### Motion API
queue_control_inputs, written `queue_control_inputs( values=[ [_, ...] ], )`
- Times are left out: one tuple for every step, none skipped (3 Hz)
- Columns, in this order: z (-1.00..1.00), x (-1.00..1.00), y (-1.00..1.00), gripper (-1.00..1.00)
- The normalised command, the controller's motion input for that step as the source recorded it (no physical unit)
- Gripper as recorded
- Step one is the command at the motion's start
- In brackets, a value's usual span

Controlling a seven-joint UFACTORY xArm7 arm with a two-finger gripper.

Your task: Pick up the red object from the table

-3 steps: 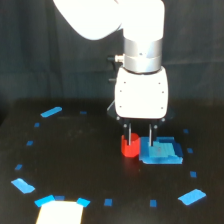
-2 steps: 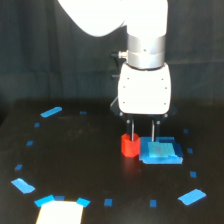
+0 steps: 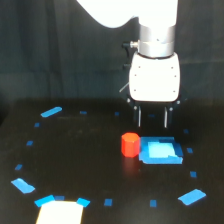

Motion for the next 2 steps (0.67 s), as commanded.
queue_control_inputs(
  values=[
    [0.01, -0.21, 0.06, -1.0],
    [-1.0, 0.5, 0.25, 1.0]
  ],
)
